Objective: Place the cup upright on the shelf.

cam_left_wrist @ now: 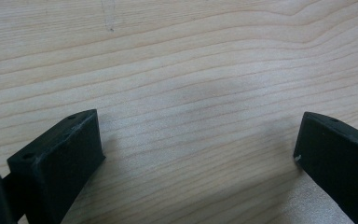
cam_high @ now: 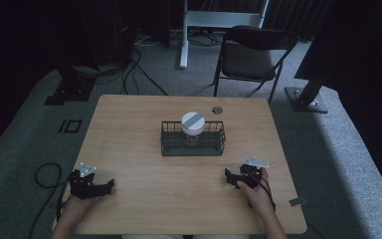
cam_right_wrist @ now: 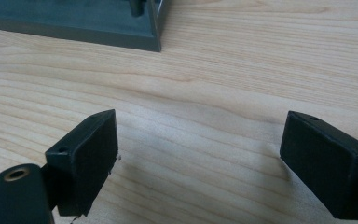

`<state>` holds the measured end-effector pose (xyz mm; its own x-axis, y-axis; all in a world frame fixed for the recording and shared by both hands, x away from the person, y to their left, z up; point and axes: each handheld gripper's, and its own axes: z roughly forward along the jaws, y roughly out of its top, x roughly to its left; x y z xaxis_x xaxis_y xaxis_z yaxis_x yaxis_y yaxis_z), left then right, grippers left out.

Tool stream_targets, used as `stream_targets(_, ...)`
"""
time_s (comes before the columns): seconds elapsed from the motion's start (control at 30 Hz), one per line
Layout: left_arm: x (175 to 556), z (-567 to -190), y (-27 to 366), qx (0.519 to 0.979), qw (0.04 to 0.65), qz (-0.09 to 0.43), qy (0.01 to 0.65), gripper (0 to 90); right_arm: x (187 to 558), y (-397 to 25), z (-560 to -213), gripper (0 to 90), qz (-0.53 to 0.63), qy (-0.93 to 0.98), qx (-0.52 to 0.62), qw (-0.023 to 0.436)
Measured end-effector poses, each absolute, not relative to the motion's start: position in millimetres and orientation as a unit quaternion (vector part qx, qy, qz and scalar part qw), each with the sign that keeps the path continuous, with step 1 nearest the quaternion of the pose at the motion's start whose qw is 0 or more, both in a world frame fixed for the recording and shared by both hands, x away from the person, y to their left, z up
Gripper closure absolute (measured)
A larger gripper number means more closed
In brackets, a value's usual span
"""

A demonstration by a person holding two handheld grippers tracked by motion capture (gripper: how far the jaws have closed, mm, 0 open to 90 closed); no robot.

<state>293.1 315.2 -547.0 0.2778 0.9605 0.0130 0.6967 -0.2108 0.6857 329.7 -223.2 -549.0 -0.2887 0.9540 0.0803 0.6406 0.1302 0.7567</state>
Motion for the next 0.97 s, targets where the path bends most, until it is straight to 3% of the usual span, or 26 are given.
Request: stream_targets(0.97, 293.2, -547.1, 315.1, 0.743, 0.292, 0.227, 0.558, 1.3, 332.0, -223.2, -550.7, 11.1, 0.33, 0.767, 0.507, 0.216)
